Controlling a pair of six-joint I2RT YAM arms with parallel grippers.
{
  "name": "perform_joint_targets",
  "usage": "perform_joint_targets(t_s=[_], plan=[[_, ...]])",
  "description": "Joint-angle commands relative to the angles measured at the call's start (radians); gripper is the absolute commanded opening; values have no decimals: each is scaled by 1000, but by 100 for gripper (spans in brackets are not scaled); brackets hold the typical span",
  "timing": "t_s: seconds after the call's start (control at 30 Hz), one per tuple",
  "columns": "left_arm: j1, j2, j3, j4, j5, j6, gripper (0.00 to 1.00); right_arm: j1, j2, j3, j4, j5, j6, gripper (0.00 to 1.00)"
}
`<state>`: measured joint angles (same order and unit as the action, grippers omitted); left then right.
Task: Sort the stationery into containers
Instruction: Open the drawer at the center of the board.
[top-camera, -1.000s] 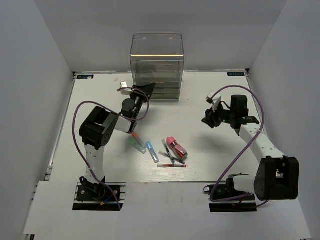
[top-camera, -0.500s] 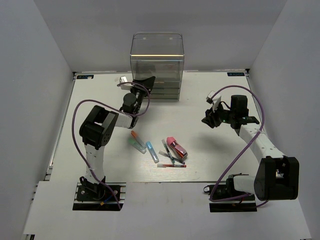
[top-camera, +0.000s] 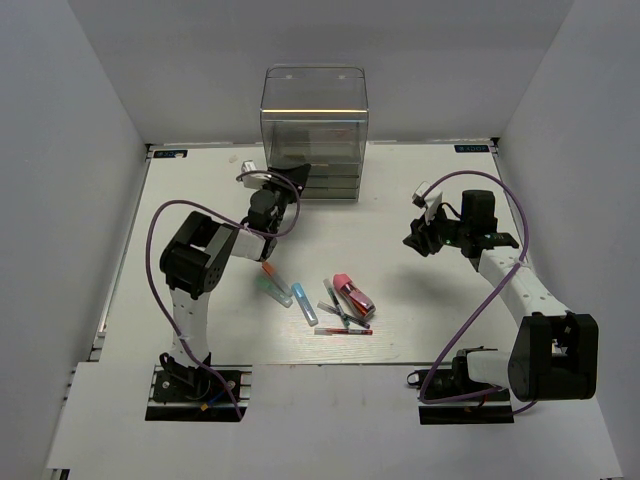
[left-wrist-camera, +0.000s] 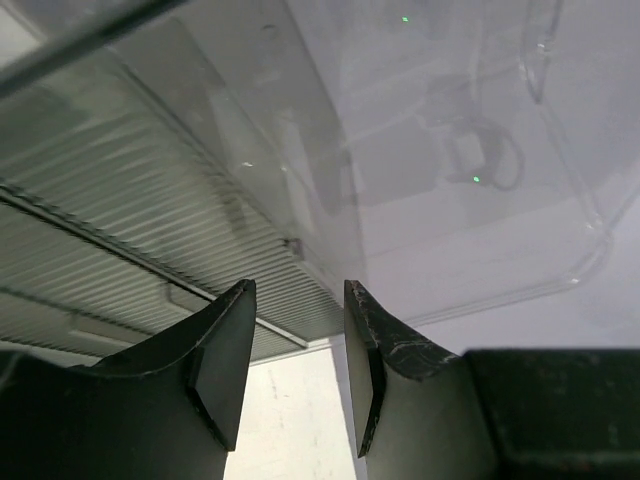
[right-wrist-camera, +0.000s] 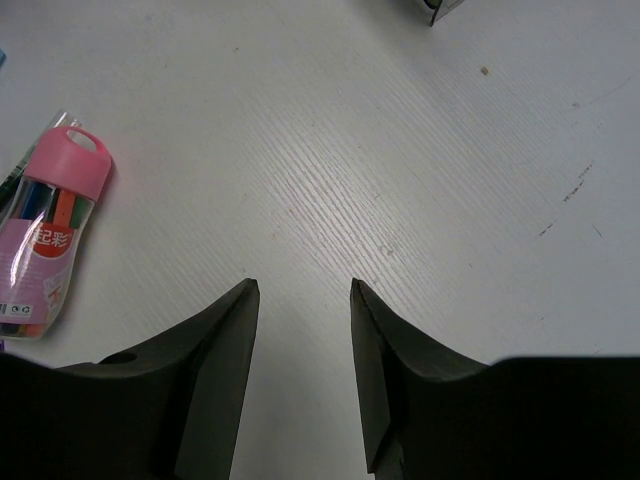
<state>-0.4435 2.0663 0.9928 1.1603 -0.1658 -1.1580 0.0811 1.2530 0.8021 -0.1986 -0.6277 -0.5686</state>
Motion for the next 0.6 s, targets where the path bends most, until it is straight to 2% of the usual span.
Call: perform_joint_targets(t_s=[0.0, 0.17, 0.57], plan=[[0, -31, 3, -47, -28, -14, 51, 6, -9, -9, 27, -3, -8, 48], [0, -31, 3, -71, -50, -14, 51, 3, -10, -12, 28, 2, -10, 48], [0, 14, 30, 42, -60, -45, 51, 5, -7, -12, 24, 2, -11, 48]])
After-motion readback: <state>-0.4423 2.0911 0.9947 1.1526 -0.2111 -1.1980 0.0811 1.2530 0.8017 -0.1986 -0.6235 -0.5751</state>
